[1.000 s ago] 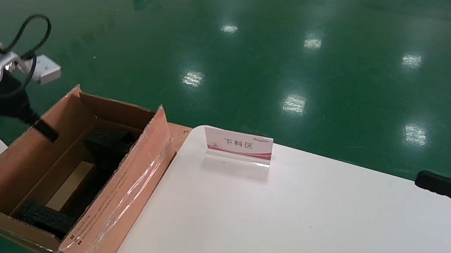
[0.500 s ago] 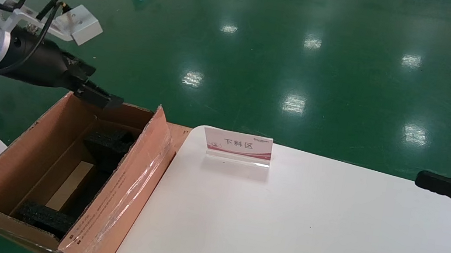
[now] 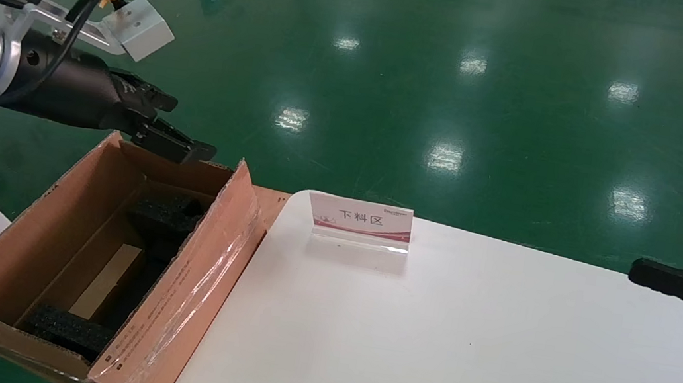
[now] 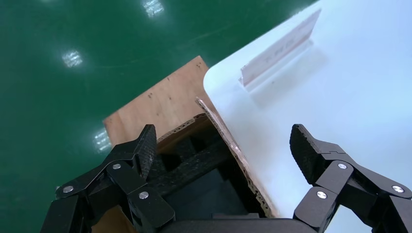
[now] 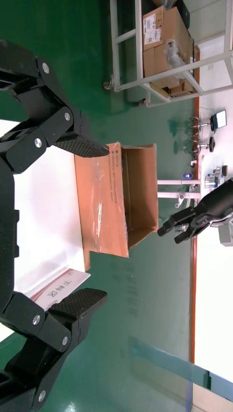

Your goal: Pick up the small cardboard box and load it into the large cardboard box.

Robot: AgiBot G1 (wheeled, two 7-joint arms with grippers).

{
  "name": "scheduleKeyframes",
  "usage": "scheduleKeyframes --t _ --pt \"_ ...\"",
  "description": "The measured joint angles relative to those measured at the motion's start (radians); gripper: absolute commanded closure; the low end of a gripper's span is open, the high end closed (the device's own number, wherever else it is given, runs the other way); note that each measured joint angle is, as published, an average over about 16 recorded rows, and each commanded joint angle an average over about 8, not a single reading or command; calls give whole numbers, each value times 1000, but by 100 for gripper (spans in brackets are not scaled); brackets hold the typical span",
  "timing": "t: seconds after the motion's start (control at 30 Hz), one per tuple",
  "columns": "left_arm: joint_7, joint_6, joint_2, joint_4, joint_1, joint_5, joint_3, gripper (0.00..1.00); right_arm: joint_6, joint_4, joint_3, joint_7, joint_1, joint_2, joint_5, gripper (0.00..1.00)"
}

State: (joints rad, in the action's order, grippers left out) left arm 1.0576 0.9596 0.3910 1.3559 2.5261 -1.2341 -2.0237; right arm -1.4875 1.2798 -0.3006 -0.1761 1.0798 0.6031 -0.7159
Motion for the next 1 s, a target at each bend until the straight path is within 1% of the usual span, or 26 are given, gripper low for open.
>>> scheduleKeyframes --t 0.1,0.23,1.0 --pt "-33 19 8 -3 -52 19 63 0 0 0 0 0 0 0 0 0" --pt "-87 52 21 -6 -141 51 171 0 0 0 0 0 0 0 0 0" --pt "-436 267 110 -36 -725 253 872 0 0 -1 -1 1 1 0 1 0"
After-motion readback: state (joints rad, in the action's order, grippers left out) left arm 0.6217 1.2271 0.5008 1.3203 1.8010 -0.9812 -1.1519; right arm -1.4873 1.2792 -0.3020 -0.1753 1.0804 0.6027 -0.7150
